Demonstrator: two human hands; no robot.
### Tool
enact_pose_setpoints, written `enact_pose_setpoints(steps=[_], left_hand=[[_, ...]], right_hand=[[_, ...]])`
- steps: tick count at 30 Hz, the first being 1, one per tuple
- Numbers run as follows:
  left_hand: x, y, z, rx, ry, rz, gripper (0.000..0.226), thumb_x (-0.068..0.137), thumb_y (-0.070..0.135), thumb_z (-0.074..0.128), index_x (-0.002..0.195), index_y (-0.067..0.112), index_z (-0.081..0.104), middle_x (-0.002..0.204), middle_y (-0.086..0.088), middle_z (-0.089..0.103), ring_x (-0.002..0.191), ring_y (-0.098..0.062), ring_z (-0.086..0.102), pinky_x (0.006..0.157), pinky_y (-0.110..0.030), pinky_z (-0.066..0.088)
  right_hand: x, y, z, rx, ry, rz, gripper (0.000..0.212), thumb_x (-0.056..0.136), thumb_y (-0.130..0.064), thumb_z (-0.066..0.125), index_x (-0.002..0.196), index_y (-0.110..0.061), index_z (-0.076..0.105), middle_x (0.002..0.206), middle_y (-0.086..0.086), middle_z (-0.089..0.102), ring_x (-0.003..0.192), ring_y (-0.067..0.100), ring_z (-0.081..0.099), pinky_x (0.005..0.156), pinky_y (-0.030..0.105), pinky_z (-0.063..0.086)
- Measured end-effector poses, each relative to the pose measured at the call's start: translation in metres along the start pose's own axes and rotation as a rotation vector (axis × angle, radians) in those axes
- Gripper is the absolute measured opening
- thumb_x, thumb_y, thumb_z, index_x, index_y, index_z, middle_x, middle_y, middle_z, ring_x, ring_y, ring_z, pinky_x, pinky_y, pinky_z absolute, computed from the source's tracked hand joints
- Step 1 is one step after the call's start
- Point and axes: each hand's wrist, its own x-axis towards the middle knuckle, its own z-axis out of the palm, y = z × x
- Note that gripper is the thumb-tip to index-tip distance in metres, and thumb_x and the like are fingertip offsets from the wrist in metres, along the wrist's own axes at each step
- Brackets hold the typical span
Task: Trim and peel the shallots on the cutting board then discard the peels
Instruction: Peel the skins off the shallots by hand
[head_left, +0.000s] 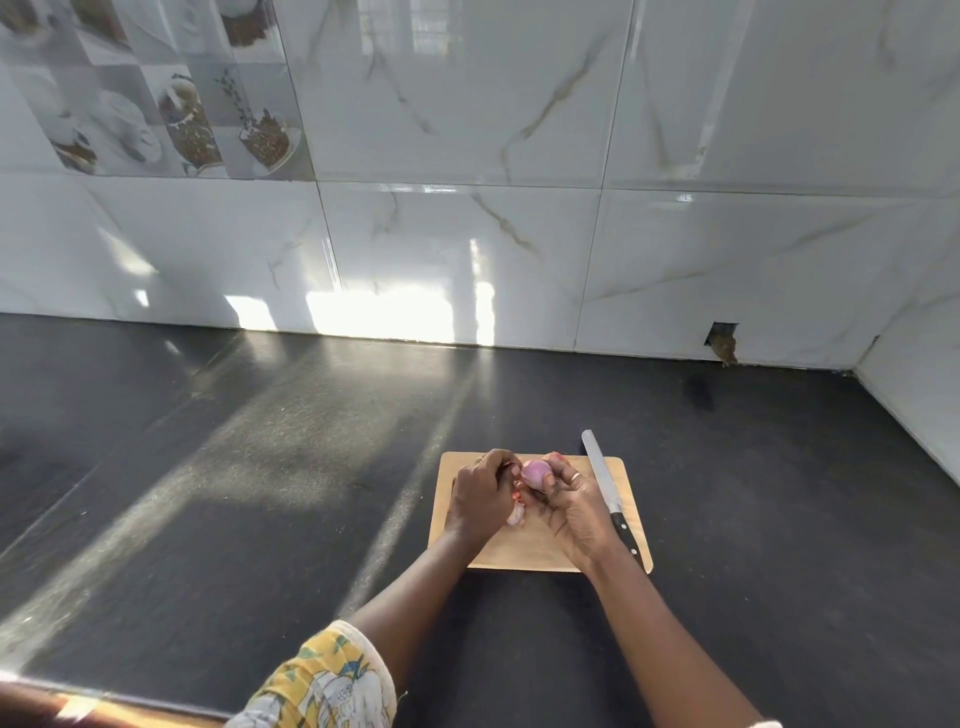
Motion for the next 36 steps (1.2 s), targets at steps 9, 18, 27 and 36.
enact_pose_setpoints(steps=[9,18,27,36], left_hand=[[0.001,0.0,-0.001,-0.058,0.01,-0.182,0.019,0.092,0.01,0.047,0.1,0.007,0.064,0.091,-0.014,0.07,0.086,-0.032,0.063,0.072,-0.03,0.044],[0.0,-0.007,-0.007,0.022,-0.111,-0.059,0.032,0.087,0.005,0.052,0.114,0.013,0.067,0.112,-0.007,0.069,0.105,-0.019,0.062,0.083,-0.007,0.034],[-0.001,-0.008,-0.01,-0.09,-0.025,-0.03,0.016,0.083,0.016,0.065,0.097,0.014,0.074,0.092,0.0,0.075,0.084,-0.003,0.067,0.071,-0.004,0.043],[0.001,-0.008,-0.005,-0.251,-0.133,-0.011,0.021,0.084,0.017,0.065,0.104,0.017,0.071,0.105,0.002,0.07,0.098,0.004,0.061,0.085,-0.014,0.048]], right_hand=[[-0.003,-0.002,-0.001,0.154,0.013,0.07,0.024,0.1,-0.004,0.038,0.122,-0.002,0.046,0.112,0.022,0.055,0.095,0.034,0.061,0.066,0.034,0.06],[-0.003,-0.001,-0.005,0.049,-0.012,0.022,0.026,0.091,0.014,0.042,0.108,0.001,0.057,0.116,0.012,0.056,0.097,0.025,0.063,0.077,0.034,0.059],[-0.002,-0.002,-0.007,-0.111,-0.019,-0.054,0.027,0.09,0.012,0.047,0.105,-0.004,0.062,0.11,0.012,0.063,0.103,0.027,0.063,0.078,0.034,0.059],[0.005,0.007,-0.013,-0.3,-0.043,-0.136,0.026,0.086,0.011,0.055,0.102,-0.004,0.068,0.135,0.021,0.049,0.117,0.032,0.058,0.085,0.036,0.057]])
